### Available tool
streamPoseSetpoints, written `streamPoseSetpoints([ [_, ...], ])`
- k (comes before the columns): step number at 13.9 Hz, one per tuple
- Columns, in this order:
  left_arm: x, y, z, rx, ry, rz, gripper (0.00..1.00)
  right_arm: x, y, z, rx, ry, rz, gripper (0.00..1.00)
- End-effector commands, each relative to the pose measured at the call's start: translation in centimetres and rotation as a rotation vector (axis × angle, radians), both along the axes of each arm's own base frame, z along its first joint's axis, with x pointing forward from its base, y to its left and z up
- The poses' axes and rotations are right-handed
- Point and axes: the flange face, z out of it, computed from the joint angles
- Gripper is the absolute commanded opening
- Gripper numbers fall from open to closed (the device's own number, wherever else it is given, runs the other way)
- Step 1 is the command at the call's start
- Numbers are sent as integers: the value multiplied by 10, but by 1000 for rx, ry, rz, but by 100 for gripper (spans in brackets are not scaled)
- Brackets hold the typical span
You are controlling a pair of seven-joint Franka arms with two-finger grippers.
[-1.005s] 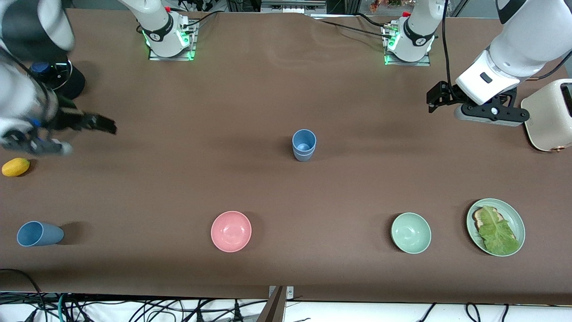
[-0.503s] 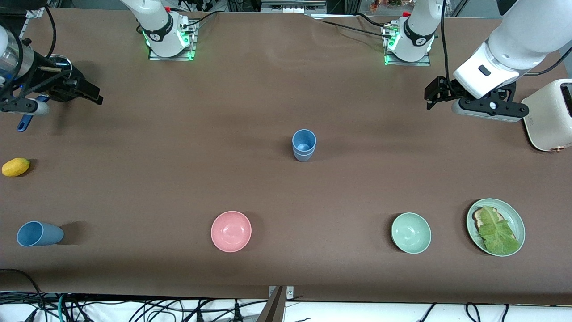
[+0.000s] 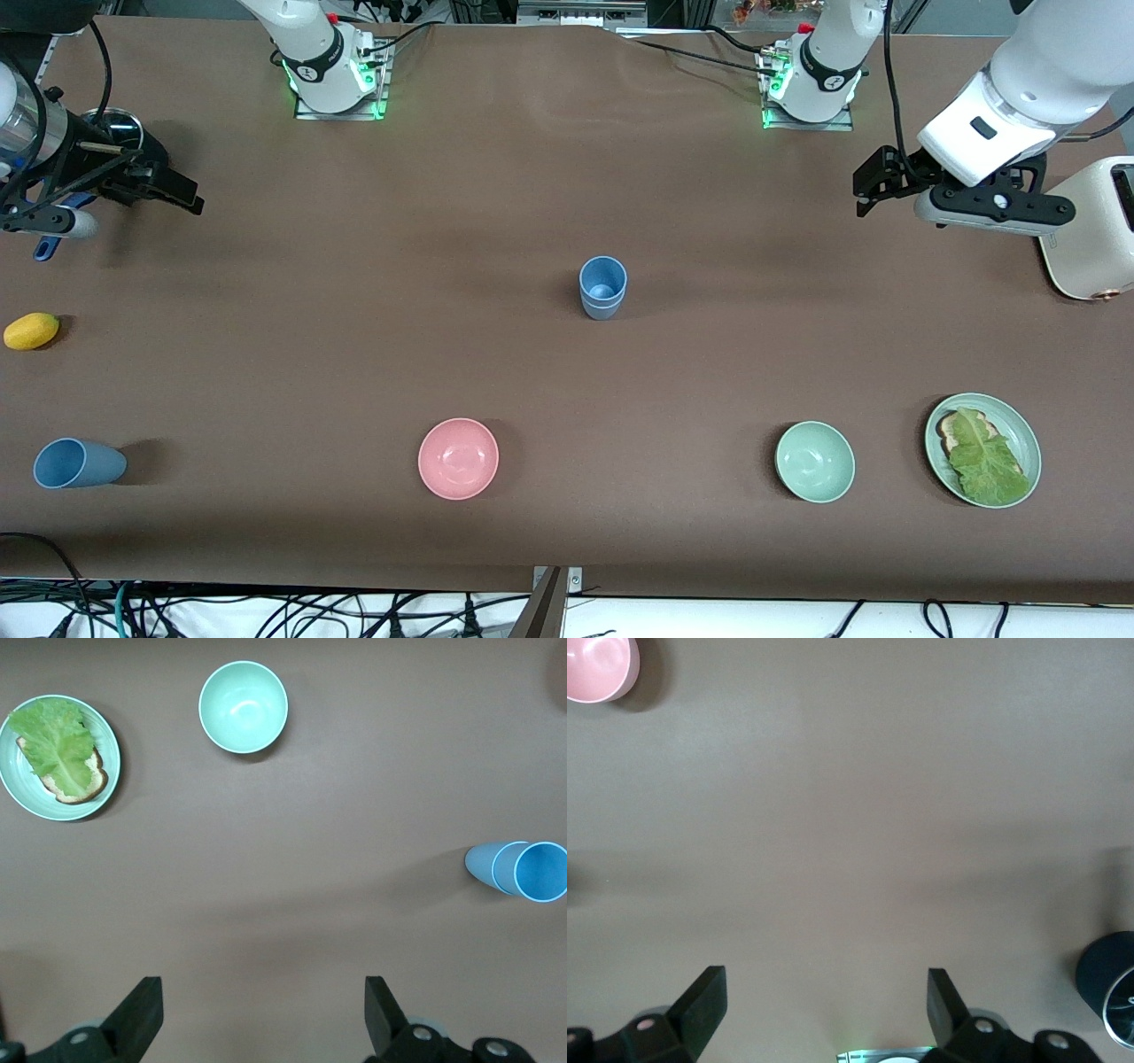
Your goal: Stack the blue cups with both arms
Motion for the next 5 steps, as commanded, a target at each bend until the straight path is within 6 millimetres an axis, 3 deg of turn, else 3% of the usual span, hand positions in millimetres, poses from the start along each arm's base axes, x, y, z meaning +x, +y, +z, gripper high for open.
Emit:
streamPoseSetpoints([
  [1,1,8,7,-13,5,-2,100,2,0,6,-15,-3,-5,100],
  [5,3,16,7,-16,7,15,100,2,-1,4,-15,6,-7,100],
])
